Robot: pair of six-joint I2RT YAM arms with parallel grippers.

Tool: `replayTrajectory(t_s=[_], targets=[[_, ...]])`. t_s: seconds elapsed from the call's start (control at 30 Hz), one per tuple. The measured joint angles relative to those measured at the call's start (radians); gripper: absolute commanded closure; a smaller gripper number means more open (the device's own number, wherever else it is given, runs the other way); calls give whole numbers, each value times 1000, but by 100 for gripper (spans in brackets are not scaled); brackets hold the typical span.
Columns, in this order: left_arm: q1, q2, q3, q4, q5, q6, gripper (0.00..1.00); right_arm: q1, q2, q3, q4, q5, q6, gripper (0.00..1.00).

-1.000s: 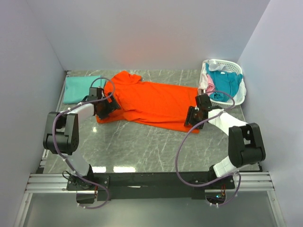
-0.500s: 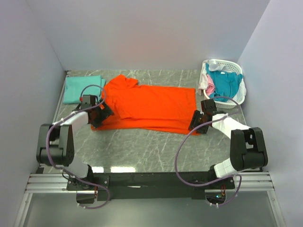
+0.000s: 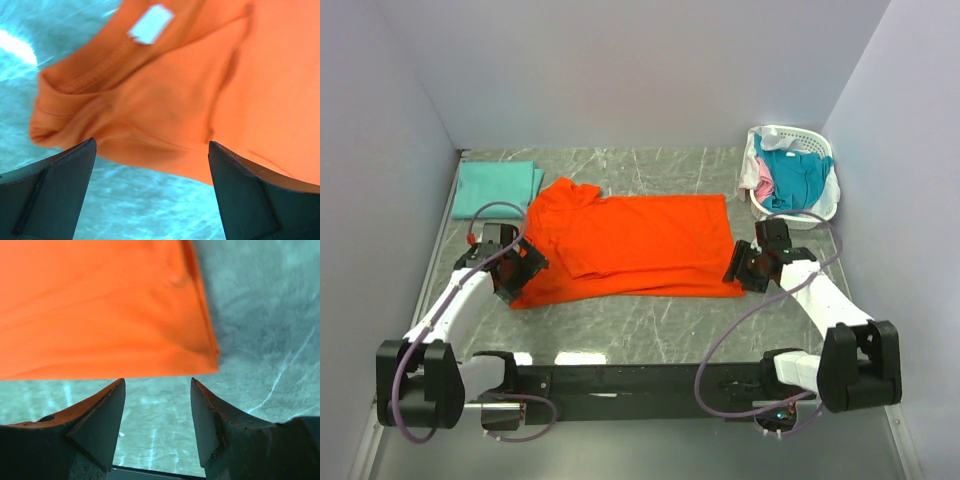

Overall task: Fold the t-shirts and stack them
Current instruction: Fold the tshirt

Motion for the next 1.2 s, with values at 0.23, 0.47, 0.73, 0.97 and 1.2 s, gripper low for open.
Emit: replayTrajectory(t_s=[0.23, 0.47, 0.73, 0.97, 1.2], targets=[[-74, 45, 108, 29, 10, 6, 0, 12, -15, 39, 48, -81, -18, 36], [-199, 228, 155, 121, 65, 5, 2, 28, 47, 38, 104, -115, 3, 36], [-261, 341, 157, 151, 80, -7, 35, 28, 68, 42, 106, -73, 4, 36], [-266, 387, 167, 174, 75, -24, 58, 28, 104, 48, 106, -73, 3, 36], [-266, 462, 222, 172, 56, -20, 89, 28, 105, 55, 106, -66, 0, 36]])
